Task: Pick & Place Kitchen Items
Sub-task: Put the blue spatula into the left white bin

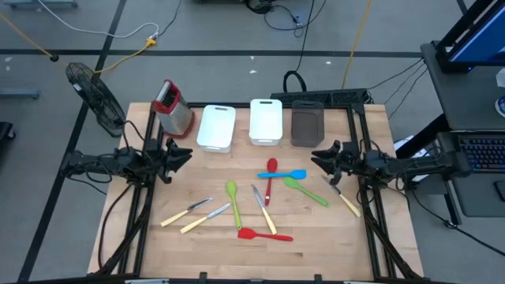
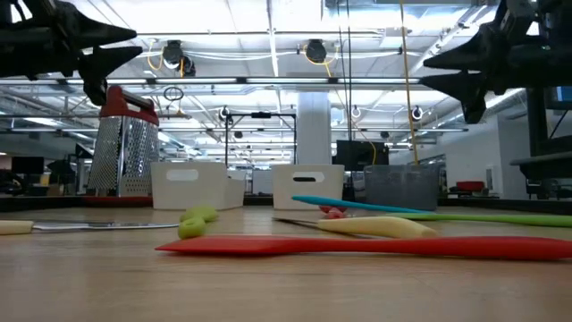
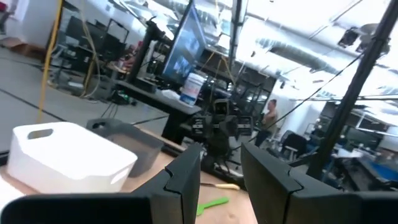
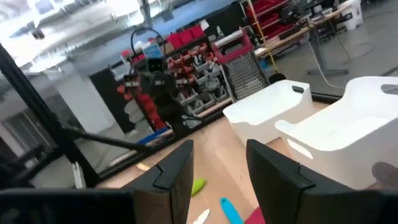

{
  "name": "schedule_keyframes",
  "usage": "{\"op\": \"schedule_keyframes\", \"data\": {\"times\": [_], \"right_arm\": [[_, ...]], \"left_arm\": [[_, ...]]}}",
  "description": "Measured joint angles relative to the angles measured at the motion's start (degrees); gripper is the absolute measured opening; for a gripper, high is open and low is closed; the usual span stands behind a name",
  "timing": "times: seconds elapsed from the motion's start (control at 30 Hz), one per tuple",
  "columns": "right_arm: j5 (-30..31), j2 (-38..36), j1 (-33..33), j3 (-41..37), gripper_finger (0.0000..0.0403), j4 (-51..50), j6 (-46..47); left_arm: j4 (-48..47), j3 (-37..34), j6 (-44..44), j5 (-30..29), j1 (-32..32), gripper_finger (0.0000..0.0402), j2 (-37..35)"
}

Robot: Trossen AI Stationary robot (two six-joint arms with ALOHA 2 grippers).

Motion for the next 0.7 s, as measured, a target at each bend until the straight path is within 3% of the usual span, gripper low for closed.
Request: {"op": "schedule_keyframes", "data": {"times": [0.23, 0.53, 0.7], "right_arm": [[-0.26, 14.23, 2.06, 7.22, 0.0141, -2.88, -7.32], [-2.96, 31.88, 3.21, 27.54, 0.0142, -27.58, -24.56], [-3.47, 38.89, 2.73, 33.13, 0.0142, -32.77, -30.17]], "left_arm": [[-4.68, 0.00, -0.20, -2.85, 0.00, 0.0120, 0.00], [-7.84, 0.00, -1.49, -3.27, 0.00, 0.0120, 0.00], [-8.11, 0.00, -0.88, -3.27, 0.00, 0.0120, 0.00]]}}
